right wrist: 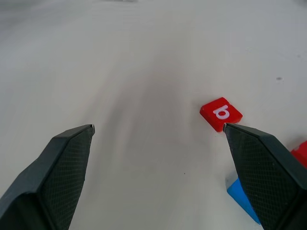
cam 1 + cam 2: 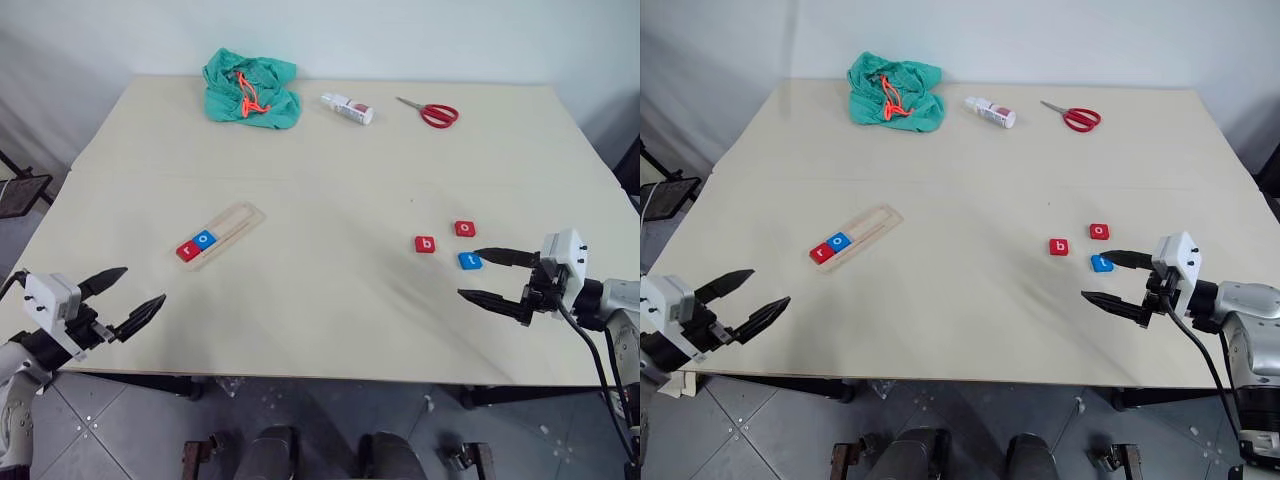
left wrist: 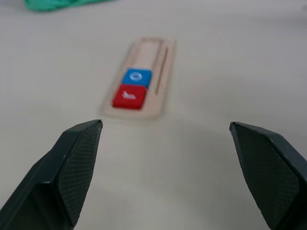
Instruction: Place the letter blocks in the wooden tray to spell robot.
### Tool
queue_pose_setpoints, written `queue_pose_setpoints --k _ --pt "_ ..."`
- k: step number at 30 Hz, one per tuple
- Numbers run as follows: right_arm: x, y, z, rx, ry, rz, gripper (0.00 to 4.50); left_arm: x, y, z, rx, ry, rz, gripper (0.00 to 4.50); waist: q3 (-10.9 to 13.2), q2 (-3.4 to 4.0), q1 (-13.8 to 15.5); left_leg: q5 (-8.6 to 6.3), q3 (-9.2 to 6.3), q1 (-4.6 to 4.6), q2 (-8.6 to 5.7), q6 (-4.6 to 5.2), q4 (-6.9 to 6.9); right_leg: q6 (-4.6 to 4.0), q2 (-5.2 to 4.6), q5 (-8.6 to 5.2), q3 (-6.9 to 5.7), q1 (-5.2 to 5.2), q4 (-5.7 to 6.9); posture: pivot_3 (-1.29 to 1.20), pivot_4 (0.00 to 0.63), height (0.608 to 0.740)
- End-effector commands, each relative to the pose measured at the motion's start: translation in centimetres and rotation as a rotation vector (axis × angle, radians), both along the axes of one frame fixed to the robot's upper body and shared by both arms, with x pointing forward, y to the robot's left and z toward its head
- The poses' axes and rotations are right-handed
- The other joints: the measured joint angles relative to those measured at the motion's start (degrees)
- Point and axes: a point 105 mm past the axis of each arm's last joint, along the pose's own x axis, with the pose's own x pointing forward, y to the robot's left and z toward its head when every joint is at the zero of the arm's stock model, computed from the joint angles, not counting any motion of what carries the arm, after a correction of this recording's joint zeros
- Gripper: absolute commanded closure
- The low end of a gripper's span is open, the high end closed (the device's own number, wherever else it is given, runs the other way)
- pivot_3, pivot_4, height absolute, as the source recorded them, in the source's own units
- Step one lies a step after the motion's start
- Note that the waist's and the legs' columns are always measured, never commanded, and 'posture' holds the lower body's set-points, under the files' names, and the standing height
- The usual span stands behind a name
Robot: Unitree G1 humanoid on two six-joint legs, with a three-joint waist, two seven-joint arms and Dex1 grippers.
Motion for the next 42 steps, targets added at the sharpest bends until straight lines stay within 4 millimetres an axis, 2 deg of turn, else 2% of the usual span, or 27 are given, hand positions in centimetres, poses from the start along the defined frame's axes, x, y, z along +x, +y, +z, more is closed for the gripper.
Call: queue_pose_setpoints --k 1,3,5,12,14,16,22,32,42 --pt "0.4 0.5 0.9 -0.019 -0.042 0.015 0.01 -0.7 0.7 0.8 0.047 -0.003 0.041 0.00 0.0 0.00 0.0 0.00 0.00 0.00 0.00 0.00 0.01 0.00 0.00 0.00 0.01 0.00 0.00 0.00 0.150 0.740" --pt "0.6 0.8 1.0 -0.015 -0.045 0.026 0.01 -0.7 0.9 0.3 0.047 0.031 0.062 0.00 0.0 0.00 0.0 0.00 0.01 0.01 0.00 0.00 0.01 0.00 0.00 0.00 0.01 0.01 -0.01 0.00 0.150 0.740" --pt "0.5 1.2 1.2 -0.008 -0.037 0.043 0.01 -0.2 0.9 0.5 0.025 0.025 0.073 0.00 0.0 0.00 0.2 0.00 0.01 0.00 -0.02 0.00 0.02 0.00 -0.01 0.00 0.02 0.01 -0.02 0.00 0.150 0.740" --pt "0.0 2.4 1.8 -0.013 -0.047 0.094 0.01 3.1 0.4 0.4 0.007 0.116 0.042 0.00 0.0 -0.01 0.7 0.00 -0.04 -0.03 -0.04 0.00 0.09 -0.01 -0.01 0.00 0.00 0.01 0.02 0.00 0.150 0.740" --pt "-0.1 2.9 2.2 -0.004 -0.059 0.098 0.01 5.3 -0.2 1.2 -0.020 0.094 0.000 0.00 0.0 -0.01 0.6 0.00 -0.03 -0.02 -0.06 0.00 0.03 -0.01 -0.02 0.00 0.01 0.00 0.02 0.00 0.150 0.740" --pt "-0.3 3.0 2.3 -0.002 -0.066 0.097 0.01 7.2 -0.3 0.9 0.003 0.145 -0.006 0.00 0.0 -0.01 0.7 0.00 -0.03 -0.03 -0.04 0.00 0.04 -0.01 0.01 0.00 -0.03 -0.05 0.09 0.00 0.150 0.740" --pt "-1.0 2.4 2.2 -0.008 -0.066 0.053 0.01 10.7 -0.6 0.2 0.066 0.208 -0.048 0.00 0.0 -0.06 0.5 0.00 -0.02 -0.03 -0.14 0.01 0.01 0.00 -0.03 0.01 -0.08 -0.11 0.23 0.00 0.150 0.740" --pt "-2.1 2.0 1.6 -0.010 -0.062 0.010 0.01 12.7 -2.7 -0.9 0.126 0.232 -0.184 0.00 0.1 -0.10 0.5 0.00 0.01 -0.05 -0.13 0.00 0.07 0.00 -0.04 0.00 -0.16 -0.16 0.32 0.00 0.150 0.740" --pt "-2.0 2.2 1.9 -0.014 -0.073 0.003 0.01 12.8 -2.0 -4.0 0.232 0.393 -0.165 0.00 0.0 -0.06 0.5 0.00 0.00 0.02 -0.13 0.01 0.16 0.00 -0.05 0.00 -0.17 -0.09 0.40 0.00 0.150 0.740"
